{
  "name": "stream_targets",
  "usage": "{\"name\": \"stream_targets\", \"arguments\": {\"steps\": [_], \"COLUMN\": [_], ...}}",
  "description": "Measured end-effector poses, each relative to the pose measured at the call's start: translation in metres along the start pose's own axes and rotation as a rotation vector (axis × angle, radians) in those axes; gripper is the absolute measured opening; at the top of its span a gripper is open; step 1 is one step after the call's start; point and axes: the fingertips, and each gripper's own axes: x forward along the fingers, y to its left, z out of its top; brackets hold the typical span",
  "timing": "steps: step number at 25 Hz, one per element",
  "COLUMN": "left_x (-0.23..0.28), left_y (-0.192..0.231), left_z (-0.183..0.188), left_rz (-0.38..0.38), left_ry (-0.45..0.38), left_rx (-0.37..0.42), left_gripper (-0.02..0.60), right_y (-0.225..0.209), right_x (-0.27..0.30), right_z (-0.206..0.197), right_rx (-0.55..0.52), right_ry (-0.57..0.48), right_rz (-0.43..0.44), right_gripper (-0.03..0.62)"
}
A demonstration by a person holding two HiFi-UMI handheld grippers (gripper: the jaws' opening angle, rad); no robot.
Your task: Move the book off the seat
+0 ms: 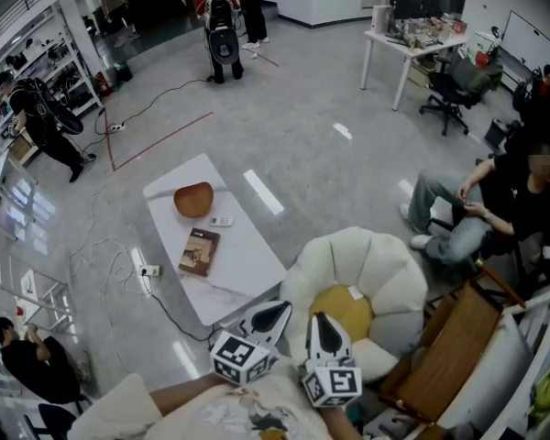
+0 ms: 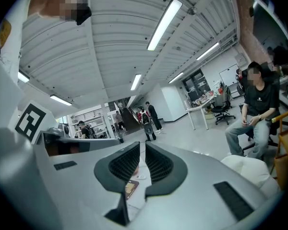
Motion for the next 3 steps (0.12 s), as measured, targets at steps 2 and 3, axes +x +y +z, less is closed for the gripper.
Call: {"name": "stream_targets", "arguments": {"steps": [2, 3], "left_x": [-0.0006, -0.001], "left_y": [0.0013, 0.0022], "left_z": [0.0012, 0.0019], "left_rz": [0.001, 0.001], "left_ry": [-0.002, -0.002], "left_rx": [0.002, 0.003], "left_gripper": [0.012, 0.012], "right_y": [0.0003, 0.0004], "right_x": [-0.0001, -0.0001], "right_z": [0.0028, 0.0042], "right_rx": [0.004, 0.006], "right_ry": [0.005, 0.008], "right_rz": [-0.01, -0.015], "right_gripper": [0.042, 0.041]}}
